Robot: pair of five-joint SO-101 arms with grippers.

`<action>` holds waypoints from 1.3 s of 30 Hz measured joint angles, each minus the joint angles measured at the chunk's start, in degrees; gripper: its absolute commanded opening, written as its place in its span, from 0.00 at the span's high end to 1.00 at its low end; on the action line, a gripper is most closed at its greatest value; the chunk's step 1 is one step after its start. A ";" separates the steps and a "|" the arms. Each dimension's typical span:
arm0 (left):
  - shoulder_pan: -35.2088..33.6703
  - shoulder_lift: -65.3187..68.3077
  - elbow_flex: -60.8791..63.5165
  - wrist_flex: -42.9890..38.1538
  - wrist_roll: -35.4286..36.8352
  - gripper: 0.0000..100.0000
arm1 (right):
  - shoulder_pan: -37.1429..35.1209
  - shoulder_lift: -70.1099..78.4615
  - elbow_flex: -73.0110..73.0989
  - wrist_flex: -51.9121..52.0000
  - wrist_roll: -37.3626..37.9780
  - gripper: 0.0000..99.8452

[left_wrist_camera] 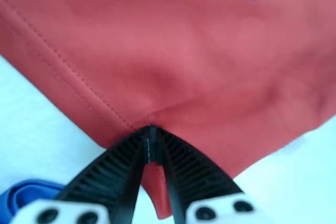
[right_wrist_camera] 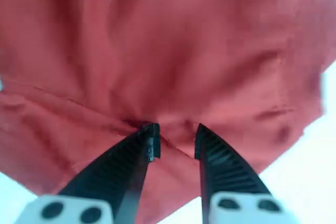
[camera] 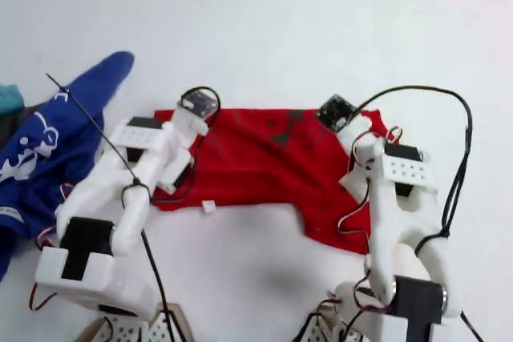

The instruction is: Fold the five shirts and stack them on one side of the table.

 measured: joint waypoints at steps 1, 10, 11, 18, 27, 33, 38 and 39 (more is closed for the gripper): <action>0.00 0.00 0.00 0.00 0.00 0.97 | 0.00 0.88 0.00 0.53 -0.09 0.88; 0.00 0.00 0.00 0.00 0.00 0.97 | -1.76 0.09 -0.26 9.41 0.18 0.88; 0.00 0.00 0.00 0.00 0.00 0.97 | -1.76 -1.41 -0.26 10.64 0.62 0.88; 0.00 0.00 0.00 0.00 0.00 0.97 | -3.87 -15.12 0.00 21.89 3.43 0.84; 0.00 0.00 0.00 0.00 0.00 0.97 | -7.30 -18.02 10.64 21.71 10.02 0.82; 0.00 0.00 0.00 0.00 0.00 0.97 | -10.55 -18.02 15.03 21.36 10.02 0.74; 0.00 0.00 0.00 0.00 0.00 0.97 | -14.86 -18.02 19.34 20.04 10.02 0.74; 0.00 0.00 0.00 0.00 0.00 0.97 | -14.86 -18.02 19.96 19.16 10.02 0.74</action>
